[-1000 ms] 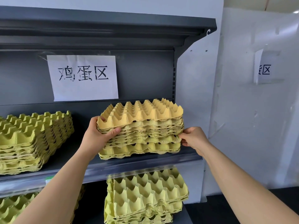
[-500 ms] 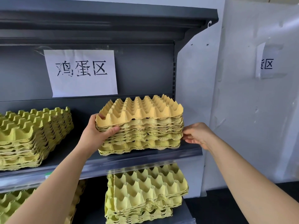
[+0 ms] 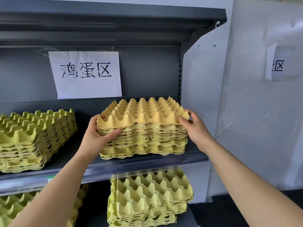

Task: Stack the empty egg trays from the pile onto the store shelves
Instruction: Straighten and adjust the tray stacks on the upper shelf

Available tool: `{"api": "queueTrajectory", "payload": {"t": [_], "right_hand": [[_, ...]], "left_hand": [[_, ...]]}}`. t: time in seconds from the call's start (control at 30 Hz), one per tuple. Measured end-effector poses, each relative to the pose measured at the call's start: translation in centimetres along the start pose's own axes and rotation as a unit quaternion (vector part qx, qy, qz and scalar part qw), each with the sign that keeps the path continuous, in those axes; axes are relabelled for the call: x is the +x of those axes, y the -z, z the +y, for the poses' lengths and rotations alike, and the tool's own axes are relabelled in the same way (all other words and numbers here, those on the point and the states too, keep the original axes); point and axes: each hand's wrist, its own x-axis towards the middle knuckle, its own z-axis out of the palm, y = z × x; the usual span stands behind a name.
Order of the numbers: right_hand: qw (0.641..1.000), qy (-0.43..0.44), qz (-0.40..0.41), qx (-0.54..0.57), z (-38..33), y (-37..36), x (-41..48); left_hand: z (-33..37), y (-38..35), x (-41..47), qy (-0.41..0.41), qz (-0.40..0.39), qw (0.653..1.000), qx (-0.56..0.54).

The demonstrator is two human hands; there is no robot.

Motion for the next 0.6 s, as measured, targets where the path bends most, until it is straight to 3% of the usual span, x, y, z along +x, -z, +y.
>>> {"api": "queueTrajectory", "payload": {"t": [0.3, 0.47, 0.6], "right_hand": [[0.997, -0.019, -0.077, 0.015, 1.1, -1.1, -0.4], [0.996, -0.032, -0.081, -0.005, 0.6, -0.6, -0.2], [0.995, -0.023, -0.049, -0.086, -1.0, 0.1, 1.3]], "left_hand": [[-1.6, -0.3, -1.6, 0.031, -0.018, 0.998, 0.059], [-0.8, -0.1, -1.7, 0.05, -0.029, 0.996, 0.065], [0.8, 0.6, 0.2, 0.044, -0.032, 0.997, 0.061]]}}
